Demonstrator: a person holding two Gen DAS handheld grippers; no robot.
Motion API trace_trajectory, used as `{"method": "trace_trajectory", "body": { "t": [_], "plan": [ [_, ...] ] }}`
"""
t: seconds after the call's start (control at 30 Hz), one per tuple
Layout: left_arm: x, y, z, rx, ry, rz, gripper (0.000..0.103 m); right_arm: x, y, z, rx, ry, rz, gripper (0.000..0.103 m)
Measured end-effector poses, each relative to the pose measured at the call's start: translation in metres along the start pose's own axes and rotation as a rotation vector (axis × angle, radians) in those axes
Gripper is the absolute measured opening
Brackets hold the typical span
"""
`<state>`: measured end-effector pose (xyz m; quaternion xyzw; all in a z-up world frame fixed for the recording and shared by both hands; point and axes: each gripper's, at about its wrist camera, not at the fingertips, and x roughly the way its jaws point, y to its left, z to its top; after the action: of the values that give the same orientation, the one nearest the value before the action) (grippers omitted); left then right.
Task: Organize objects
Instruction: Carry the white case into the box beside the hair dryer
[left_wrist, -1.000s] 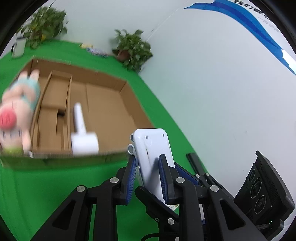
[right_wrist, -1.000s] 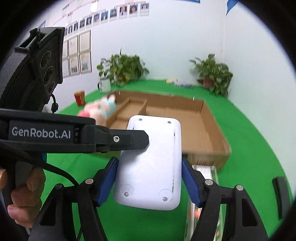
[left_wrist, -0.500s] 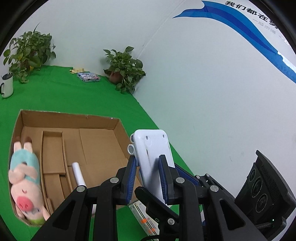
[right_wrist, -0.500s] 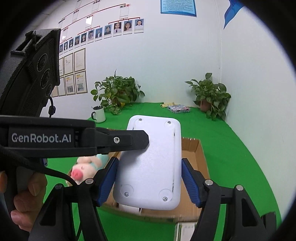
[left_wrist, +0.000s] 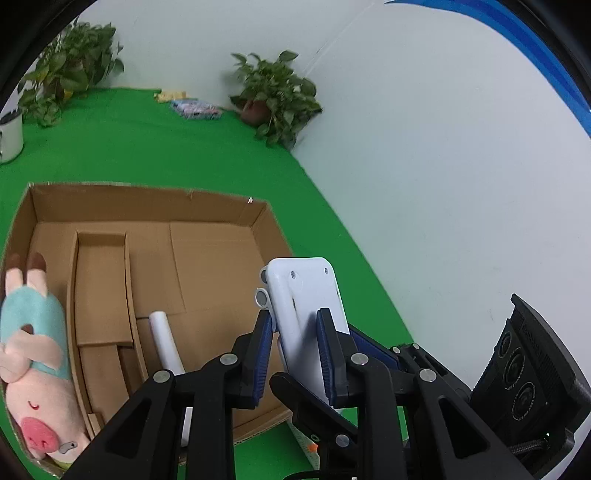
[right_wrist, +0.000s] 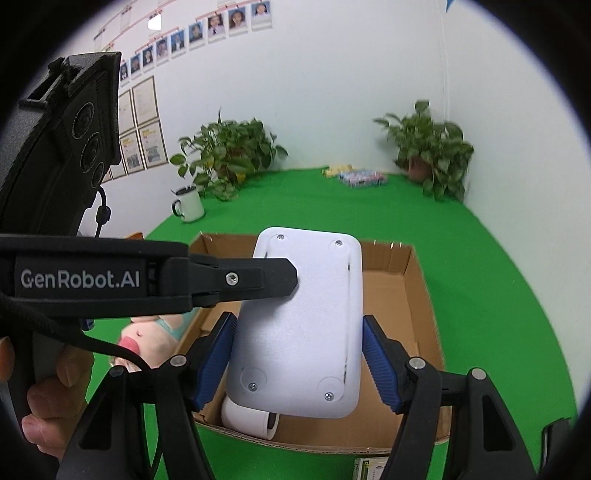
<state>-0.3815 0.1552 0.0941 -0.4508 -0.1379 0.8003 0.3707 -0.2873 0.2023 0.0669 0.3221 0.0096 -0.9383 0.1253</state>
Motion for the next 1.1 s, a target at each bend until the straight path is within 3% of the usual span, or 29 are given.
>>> {"method": "trace_trajectory", "body": {
  "t": [0.37, 0.67, 0.93, 1.1],
  "plan": [
    [0.094, 0.064, -0.037, -0.138, 0.193, 0.086, 0.021, 0.074, -0.034, -0.047, 0.085, 0.237, 0.097, 0.067],
    [0.121, 0.089, -0.055, -0.198, 0.260, 0.109, 0.021, 0.108, -0.044, -0.065, 0.102, 0.377, 0.142, 0.067],
    [0.115, 0.089, -0.057, -0.175, 0.245, 0.128, 0.020, 0.123, -0.050, -0.075, 0.147, 0.478, 0.180, 0.070],
    [0.080, 0.084, -0.054, -0.124, 0.170, 0.146, 0.022, 0.116, -0.052, -0.069, 0.146, 0.473, 0.213, 0.070]
  ]
}}
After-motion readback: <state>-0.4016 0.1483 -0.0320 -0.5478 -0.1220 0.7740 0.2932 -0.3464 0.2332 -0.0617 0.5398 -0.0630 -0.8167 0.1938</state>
